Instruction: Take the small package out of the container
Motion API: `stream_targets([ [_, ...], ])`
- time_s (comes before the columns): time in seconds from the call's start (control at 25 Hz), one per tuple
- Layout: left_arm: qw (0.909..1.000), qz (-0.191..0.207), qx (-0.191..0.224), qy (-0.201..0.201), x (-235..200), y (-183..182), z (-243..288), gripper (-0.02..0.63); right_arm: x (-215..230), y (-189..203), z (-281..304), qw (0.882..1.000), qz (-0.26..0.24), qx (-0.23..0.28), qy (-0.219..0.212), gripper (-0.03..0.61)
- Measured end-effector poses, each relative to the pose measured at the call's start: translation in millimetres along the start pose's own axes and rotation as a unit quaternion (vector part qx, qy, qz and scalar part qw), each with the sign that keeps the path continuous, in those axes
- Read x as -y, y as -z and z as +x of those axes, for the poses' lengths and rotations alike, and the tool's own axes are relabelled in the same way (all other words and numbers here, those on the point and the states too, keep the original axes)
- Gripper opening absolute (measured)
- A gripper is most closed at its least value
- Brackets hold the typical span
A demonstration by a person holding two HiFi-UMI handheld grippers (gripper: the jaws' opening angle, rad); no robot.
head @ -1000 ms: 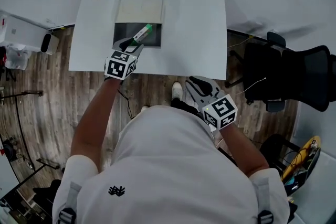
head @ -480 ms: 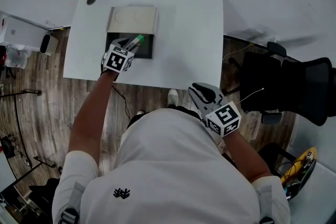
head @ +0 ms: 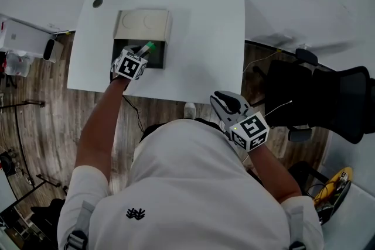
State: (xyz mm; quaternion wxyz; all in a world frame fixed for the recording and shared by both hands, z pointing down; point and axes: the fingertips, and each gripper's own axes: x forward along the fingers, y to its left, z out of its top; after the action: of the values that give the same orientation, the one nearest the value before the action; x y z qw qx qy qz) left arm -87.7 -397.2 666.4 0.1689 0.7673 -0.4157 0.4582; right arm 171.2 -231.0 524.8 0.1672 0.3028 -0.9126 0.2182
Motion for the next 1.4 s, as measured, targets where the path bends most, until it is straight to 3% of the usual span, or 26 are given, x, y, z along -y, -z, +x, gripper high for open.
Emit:
stream_targets([
  [0.16, 0.9999, 0.011, -0.004, -0.006, -4, 0, 4, 0.116, 7, -3, -2, 1.0, -0.001, 0.007, 0.007, 0.067],
  [0.44, 0.9999, 0.01, -0.001, -0.008, -3, -1, -1, 0.1, 7, -6, -2, 1.0, -0.001, 0.016, 0.008, 0.066],
  [0.68, 0.9994, 0.01, 0.031, -0.007, -3, -14, -21, 0.098, 2, -7, 4, 1.0, -0.006, 0.015, -0.003, 0.064],
  [0.88, 0.9974, -0.013, 0.07, -0.009, -6, -22, -49, 0.098, -7, -11, 15, 1.0, -0.008, 0.014, -0.014, 0.057],
  [1.12, 0.9862, -0.079, 0.145, 0.005, -9, -19, -100, 0.098, -32, -18, 35, 0.999, -0.015, 0.016, -0.038, 0.026],
  [1.4, 0.969, -0.118, 0.213, 0.04, 14, 2, -164, 0.098, -64, -15, 55, 0.999, -0.012, 0.015, -0.04, 0.012],
])
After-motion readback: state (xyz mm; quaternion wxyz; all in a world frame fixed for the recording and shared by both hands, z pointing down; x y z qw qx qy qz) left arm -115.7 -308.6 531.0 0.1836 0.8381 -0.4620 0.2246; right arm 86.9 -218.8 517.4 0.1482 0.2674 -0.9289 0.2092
